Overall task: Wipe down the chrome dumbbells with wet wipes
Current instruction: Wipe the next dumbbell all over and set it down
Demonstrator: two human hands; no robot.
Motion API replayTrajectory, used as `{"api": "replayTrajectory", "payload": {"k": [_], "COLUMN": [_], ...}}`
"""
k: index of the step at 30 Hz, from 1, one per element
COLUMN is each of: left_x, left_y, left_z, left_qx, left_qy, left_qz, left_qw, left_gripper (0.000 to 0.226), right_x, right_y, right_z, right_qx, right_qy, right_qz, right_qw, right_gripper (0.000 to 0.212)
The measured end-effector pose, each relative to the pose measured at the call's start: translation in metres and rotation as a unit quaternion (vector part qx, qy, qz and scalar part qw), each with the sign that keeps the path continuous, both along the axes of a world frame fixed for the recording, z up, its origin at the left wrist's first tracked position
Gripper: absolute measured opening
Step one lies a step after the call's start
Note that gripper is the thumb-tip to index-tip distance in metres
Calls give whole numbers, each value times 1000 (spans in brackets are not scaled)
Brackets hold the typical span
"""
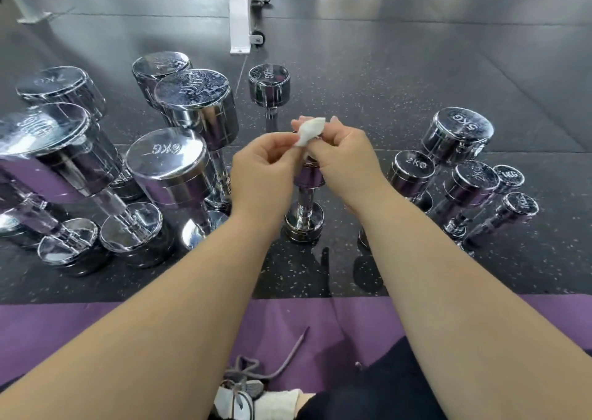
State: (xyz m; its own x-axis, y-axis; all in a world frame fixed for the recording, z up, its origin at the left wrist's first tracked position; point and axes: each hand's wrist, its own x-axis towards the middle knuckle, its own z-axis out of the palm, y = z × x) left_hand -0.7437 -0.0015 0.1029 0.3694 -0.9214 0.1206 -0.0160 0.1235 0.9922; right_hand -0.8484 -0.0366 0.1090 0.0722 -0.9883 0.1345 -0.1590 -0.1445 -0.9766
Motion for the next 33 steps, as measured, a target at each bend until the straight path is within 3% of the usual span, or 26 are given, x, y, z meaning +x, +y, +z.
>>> {"api": "replayTrajectory", "payload": {"k": [4,7,10,13,16,20,23,25,27,29,33], "left_x": [-2,1,-1,1,4,8,8,8,9,10,13], "left_y": [-1,-5,-8,-13,-17,-21,-23,-23,-23,-22,-27], "left_z": [5,4,-3,-7,-9,-13,-15,-15,-15,-16,-21], "left_qx": [0,2,21,69,80,83,86,83,76,69,80], "left_qy": [0,7,11,97,115,107,99,99,113,116,90], "left_qz": [-14,19,38,12,2,-8,-11,-8,-22,-42,-37], "left_qw": [1000,1000,999,993,990,991,991,992,990,990,992], "left_gripper": [12,15,15,24,32,36,38,39,42,46,45], "right_x": [-7,-4,-1,-13,-20,-7,-4,-1,6,12,11], "right_y": [-3,-9,-18,-17,6,2,-10,1,15,9,-31], "right_z": [7,8,10,8,-2,10,13,4,-7,-7,19], "right_qx": [-20,-89,-164,-206,-222,-134,-82,-115,-199,-204,-24], "right_qy": [11,134,298,412,420,405,394,350,331,335,391], "right_qz": [29,-15,-8,10,-1,31,-32,-79,-52,-14,5], "right_qw": [999,987,940,887,880,904,915,926,921,920,920], "right_gripper": [24,22,30,29,30,34,33,30,28,30,30]}}
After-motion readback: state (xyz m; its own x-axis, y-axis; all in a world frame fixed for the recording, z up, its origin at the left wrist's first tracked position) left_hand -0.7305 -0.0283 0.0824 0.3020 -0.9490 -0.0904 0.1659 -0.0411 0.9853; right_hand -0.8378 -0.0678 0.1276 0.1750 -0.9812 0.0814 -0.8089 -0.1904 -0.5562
